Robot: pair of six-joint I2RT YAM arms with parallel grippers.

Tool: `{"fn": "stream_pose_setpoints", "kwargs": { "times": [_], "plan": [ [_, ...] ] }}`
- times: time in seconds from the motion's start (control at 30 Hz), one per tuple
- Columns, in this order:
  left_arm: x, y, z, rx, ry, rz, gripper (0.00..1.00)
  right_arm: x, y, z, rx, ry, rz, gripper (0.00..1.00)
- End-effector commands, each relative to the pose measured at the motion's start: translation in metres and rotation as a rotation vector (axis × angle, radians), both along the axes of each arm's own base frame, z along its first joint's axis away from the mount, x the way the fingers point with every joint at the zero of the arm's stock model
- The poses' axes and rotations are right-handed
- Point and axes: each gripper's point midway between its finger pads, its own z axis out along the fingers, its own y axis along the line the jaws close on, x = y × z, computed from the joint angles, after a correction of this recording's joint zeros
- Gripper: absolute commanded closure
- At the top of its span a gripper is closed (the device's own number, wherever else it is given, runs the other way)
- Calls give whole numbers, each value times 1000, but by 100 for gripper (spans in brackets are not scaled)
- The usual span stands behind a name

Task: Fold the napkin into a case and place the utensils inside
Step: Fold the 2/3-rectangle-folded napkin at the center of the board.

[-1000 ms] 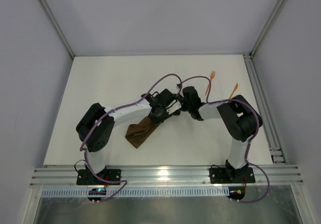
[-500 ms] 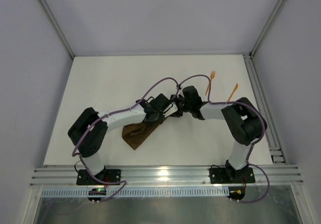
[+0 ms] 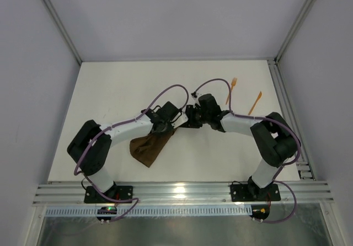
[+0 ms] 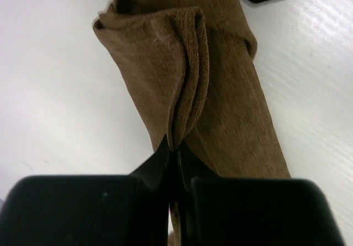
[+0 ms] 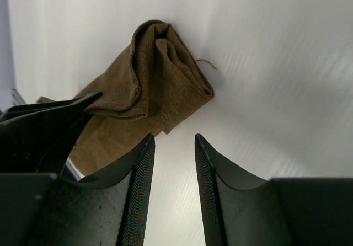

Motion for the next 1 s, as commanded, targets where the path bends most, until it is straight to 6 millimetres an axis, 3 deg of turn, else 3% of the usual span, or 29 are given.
{"fn": "stream_pose_setpoints", "kwargs": {
  "times": [0.0,0.2,0.33,0.47,0.63,0.97],
  "plan": [
    [-5,-1,7,-33,-3,-40,98,-1,15,13,-129,-128,39,60],
    [-15,10,-9,-6,30,-69,98,5,21,17,-149,-165,18,62],
    [-19,13,-12,-24,53,-54,98,6,39,31,-27,-150,24,62],
    [-20,8,-5,-85,72,15,96,5,55,42,184,-64,-13,58],
    [-10,12,9,-123,39,103,92,5,62,45,246,-54,-52,54],
    [-11,6,11,-166,49,152,89,2,74,26,339,64,-121,49]
  ]
}}
